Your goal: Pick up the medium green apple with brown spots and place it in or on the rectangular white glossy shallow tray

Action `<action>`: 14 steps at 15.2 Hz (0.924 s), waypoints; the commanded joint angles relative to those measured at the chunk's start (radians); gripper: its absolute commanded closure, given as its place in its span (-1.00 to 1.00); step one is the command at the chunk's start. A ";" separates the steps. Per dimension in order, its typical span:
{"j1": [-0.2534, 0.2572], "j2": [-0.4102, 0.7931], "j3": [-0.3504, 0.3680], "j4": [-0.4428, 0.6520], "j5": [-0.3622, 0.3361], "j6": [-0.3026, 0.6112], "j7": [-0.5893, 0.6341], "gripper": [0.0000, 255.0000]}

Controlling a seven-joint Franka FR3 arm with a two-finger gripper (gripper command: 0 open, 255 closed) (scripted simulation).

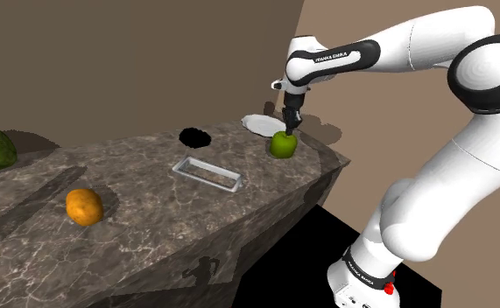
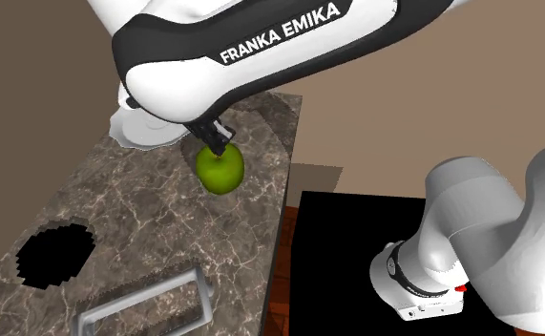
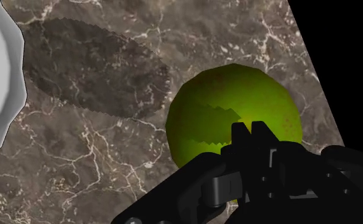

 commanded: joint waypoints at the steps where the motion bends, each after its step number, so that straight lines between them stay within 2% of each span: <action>1: 0.001 -0.005 0.002 0.023 0.001 -0.028 -0.002 1.00; 7: 0.003 -0.019 0.007 0.080 0.001 -0.098 -0.007 1.00; 14: 0.078 0.024 0.099 0.174 0.048 -0.174 0.132 1.00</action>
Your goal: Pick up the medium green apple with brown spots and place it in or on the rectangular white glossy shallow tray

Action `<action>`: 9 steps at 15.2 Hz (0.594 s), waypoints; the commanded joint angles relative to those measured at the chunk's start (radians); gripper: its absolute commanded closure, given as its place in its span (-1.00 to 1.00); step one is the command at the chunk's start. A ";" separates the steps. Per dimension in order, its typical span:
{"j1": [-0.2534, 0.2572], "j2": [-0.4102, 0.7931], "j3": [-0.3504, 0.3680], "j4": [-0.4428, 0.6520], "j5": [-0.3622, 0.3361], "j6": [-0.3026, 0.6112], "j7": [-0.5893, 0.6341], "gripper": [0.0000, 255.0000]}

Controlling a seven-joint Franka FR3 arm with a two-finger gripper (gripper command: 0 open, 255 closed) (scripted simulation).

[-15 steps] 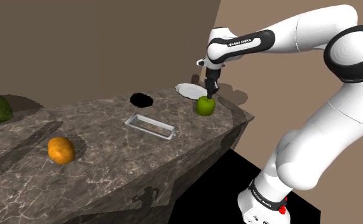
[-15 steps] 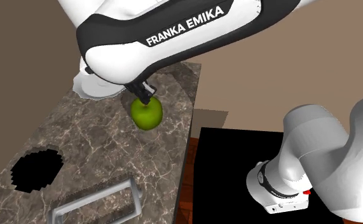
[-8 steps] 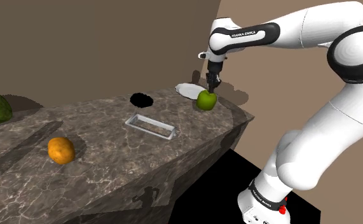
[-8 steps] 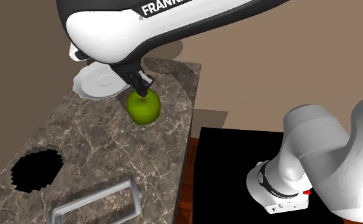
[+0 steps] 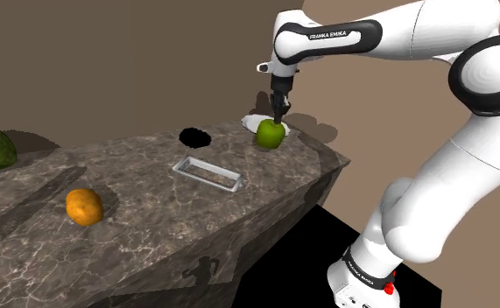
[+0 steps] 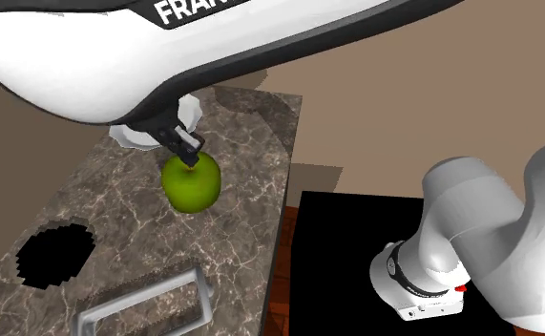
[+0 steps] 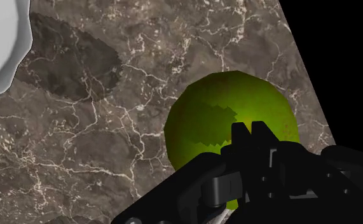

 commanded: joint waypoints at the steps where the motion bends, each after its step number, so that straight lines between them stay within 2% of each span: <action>1: 0.021 0.021 0.025 0.036 0.015 -0.022 0.039 1.00; 9: 0.100 0.135 0.111 0.226 0.069 -0.117 0.181 1.00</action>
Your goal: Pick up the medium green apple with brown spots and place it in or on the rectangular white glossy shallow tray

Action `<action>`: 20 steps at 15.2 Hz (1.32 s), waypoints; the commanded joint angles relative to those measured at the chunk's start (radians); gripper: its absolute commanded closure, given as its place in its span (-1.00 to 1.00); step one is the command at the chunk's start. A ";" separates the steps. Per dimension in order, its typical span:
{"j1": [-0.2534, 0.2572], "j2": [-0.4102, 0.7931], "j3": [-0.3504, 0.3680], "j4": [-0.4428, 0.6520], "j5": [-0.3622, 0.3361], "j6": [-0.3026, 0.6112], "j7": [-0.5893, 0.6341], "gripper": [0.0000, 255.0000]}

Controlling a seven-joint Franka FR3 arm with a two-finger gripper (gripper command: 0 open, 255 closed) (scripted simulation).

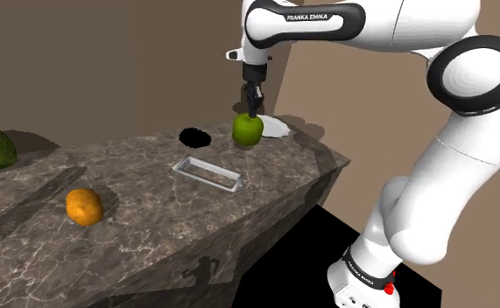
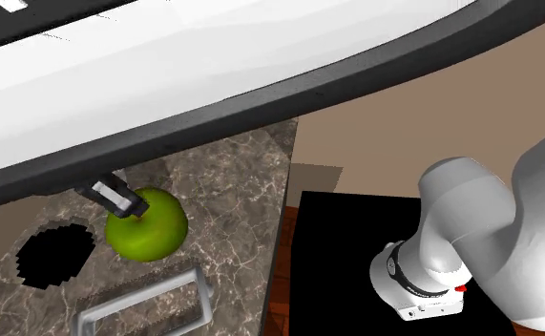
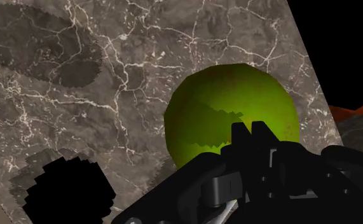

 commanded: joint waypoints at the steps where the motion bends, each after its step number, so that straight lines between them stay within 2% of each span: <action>1: 0.019 0.035 0.019 0.054 0.012 -0.023 0.035 1.00; 8: 0.082 0.200 0.078 0.321 0.050 -0.136 0.149 1.00; 20: 0.084 0.188 0.079 0.143 0.049 0.030 0.159 1.00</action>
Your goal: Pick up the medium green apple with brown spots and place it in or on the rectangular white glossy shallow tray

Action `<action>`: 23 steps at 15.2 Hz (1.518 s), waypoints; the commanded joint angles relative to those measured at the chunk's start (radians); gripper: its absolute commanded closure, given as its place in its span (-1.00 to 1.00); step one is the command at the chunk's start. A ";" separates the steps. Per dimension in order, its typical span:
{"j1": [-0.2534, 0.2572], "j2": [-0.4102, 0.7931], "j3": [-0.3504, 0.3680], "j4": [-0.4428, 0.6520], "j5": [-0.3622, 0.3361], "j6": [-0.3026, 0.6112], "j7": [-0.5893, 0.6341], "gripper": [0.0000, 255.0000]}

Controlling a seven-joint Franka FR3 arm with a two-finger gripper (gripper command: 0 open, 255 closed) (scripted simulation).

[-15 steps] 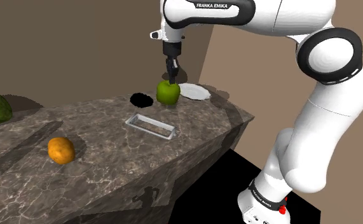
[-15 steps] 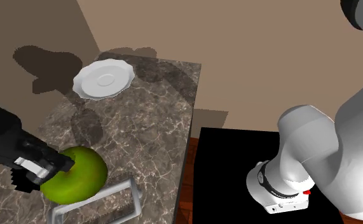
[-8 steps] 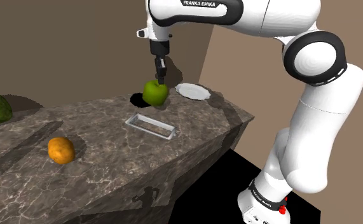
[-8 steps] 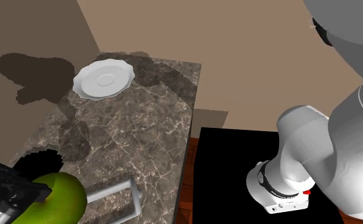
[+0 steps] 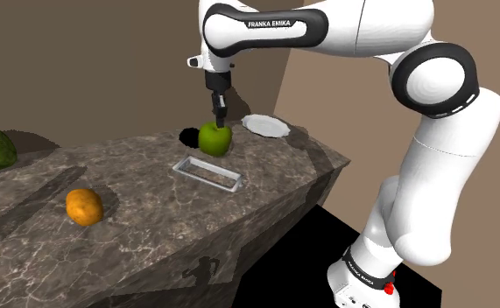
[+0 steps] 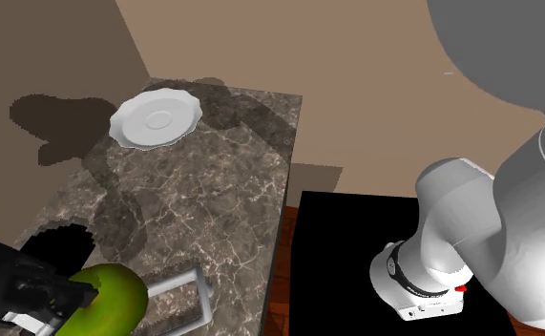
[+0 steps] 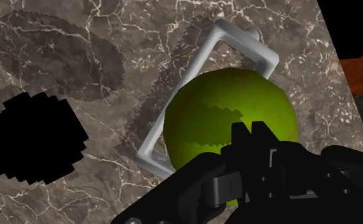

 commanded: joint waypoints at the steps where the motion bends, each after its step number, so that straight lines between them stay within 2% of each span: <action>1: 0.001 0.001 0.001 -0.027 0.000 0.029 0.003 1.00; 14: 0.000 0.028 0.001 -0.167 0.002 0.196 0.010 1.00; 22: 0.000 0.030 0.001 -0.173 0.002 0.204 0.010 1.00; 23: 0.000 0.030 0.001 -0.173 0.002 0.204 0.010 -1.00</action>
